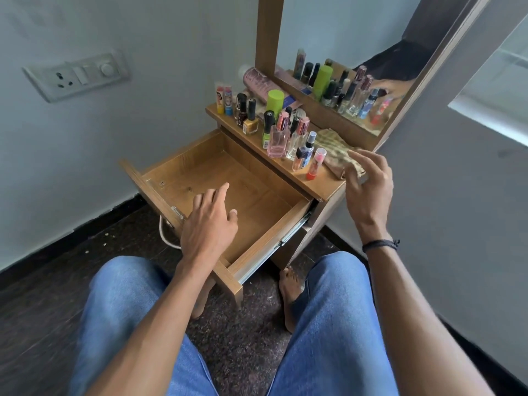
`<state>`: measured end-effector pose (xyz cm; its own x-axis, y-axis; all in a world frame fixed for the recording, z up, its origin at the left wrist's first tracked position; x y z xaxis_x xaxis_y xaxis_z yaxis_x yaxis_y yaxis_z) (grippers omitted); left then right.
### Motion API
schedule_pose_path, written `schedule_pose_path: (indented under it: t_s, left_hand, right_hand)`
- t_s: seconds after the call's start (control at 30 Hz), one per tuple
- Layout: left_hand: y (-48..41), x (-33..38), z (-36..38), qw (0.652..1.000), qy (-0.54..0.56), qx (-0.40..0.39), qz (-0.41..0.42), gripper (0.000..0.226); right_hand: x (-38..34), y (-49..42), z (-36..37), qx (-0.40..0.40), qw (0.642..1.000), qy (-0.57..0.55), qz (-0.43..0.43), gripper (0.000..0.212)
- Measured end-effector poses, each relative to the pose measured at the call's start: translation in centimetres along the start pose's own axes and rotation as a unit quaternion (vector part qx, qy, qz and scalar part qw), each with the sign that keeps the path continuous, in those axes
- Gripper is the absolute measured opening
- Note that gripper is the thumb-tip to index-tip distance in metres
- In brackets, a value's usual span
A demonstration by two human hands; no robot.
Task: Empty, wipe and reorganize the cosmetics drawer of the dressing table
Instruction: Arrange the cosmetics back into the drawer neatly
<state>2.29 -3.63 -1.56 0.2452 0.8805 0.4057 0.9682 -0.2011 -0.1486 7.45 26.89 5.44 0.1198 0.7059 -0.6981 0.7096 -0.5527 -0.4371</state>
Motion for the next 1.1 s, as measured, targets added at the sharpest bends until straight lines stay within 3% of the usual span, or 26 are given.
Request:
schedule_pose_path:
  t_s: [0.1,0.27,0.6,0.73,0.83,1.1]
  left_hand:
    - [0.2,-0.1,-0.2,1.0,-0.003,0.007,-0.002,0.057]
    - [0.6,-0.1,-0.7,1.0,-0.001,0.016,-0.006,0.046]
    - [0.1,-0.6,-0.1,0.999,-0.003,-0.025,-0.035,0.034]
    - [-1.4,-0.1,-0.8,0.982,0.175,-0.019,-0.072,0.027]
    - [-3.3,2.1,-2.7,0.968,0.244,0.033,-0.044,0.033]
    - [-9.4,9.1,-6.2,0.962,0.243,0.101,0.074,0.05]
  right_hand:
    - [-0.9,3.4,-0.5,0.108,0.991,-0.059,0.046,0.025]
    - [-2.1,7.9,1.7,0.139,0.971,-0.166,0.102,0.022]
    - [-4.6,10.5,4.8,0.037,0.991,-0.109,-0.07,0.023]
    - [-4.7,11.0,6.1,0.003,0.99,-0.068,-0.12,0.023]
    - [-4.6,10.9,6.6,-0.001,0.989,-0.06,-0.132,0.024]
    - [-4.0,10.8,6.5,-0.006,0.989,-0.055,-0.139,0.022]
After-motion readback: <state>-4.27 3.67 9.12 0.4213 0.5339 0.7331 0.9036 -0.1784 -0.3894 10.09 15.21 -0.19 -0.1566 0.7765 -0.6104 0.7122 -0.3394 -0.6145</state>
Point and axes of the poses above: each hand's wrist, its own y-axis away from the middle knuckle, its own z-axis out of the palm, x = y × z, the point moved 7 cm from there along -y, towards the middle knuckle, and after that the axes turned 3 degrees about z, right-handed, at the moved point
